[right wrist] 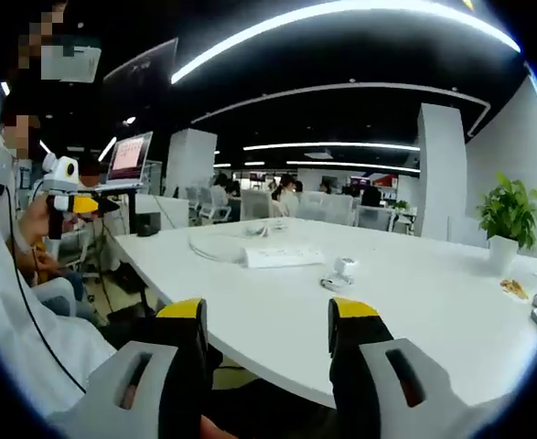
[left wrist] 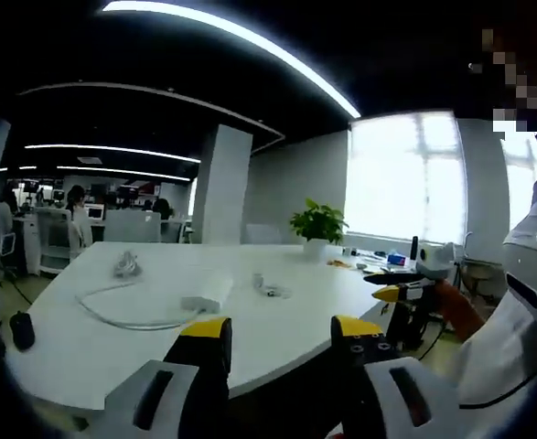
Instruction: Straighten the power strip on the desk, plug the charger into it
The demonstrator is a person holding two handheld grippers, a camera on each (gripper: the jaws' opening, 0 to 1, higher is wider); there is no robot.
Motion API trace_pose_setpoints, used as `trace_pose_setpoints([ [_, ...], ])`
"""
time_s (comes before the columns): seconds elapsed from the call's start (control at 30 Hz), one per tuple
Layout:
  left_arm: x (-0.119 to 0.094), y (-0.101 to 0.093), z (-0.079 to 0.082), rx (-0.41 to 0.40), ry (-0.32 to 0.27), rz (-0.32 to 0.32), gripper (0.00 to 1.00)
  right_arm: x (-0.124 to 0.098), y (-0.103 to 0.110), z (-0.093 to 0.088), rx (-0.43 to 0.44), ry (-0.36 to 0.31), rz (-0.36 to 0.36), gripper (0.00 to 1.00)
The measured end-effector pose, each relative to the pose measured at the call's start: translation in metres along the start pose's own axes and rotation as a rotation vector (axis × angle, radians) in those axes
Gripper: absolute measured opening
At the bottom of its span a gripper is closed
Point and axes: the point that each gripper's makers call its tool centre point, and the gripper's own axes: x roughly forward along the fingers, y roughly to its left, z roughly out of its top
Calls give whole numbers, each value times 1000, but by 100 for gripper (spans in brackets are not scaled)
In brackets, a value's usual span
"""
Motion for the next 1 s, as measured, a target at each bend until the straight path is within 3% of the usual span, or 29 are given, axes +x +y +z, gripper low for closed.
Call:
trace_pose_setpoints([
  [0.07, 1, 2, -10, -15, 71, 13, 52, 1, 3, -1, -7, 24, 2, 56],
  [0.27, -2, 6, -17, -9, 103, 52, 63, -1, 1, -2, -10, 30, -14, 56],
  [0.53, 1, 12, -19, -18, 108, 79, 67, 1, -5, 0, 4, 23, -30, 56],
  [0.87, 1, 18, -19, -17, 104, 106, 70, 6, -5, -15, 52, 73, -28, 55],
  [1.0, 1, 22, -24, -3, 137, 129, 74, 4, -7, -10, 52, 75, -45, 61],
])
